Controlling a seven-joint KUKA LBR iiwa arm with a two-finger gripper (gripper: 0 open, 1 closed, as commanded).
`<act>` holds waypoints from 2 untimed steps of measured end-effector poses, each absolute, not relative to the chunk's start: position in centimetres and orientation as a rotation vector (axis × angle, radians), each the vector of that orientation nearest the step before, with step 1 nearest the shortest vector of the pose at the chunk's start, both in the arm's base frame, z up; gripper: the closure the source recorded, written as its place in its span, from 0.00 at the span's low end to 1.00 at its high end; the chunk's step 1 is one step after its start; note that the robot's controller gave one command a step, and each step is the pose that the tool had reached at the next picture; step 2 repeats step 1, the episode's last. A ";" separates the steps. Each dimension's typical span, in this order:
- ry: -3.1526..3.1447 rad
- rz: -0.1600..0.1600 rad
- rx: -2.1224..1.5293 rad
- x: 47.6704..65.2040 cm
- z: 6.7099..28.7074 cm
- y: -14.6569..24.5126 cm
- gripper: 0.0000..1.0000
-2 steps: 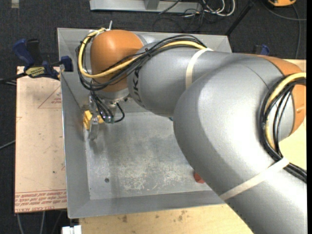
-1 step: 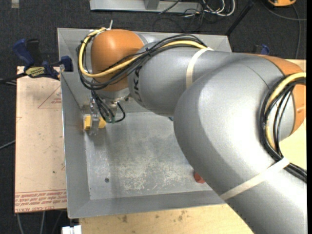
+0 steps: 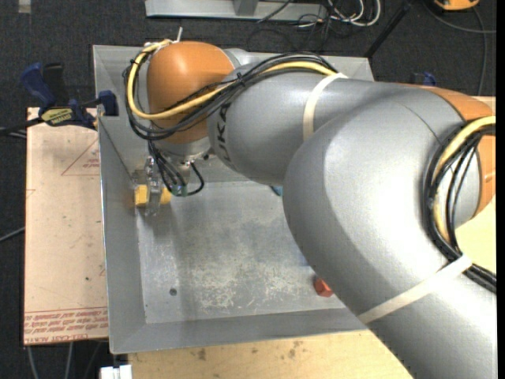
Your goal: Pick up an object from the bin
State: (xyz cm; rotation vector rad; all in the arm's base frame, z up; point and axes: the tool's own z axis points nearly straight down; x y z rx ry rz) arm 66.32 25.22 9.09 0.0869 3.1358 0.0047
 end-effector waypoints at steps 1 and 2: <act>3.128 0.009 0.087 66.6 17.9 25.3 1.00; 3.128 0.009 0.087 66.6 17.9 25.3 1.00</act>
Offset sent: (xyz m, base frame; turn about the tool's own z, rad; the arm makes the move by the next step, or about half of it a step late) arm -0.0001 0.0000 0.0815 0.0000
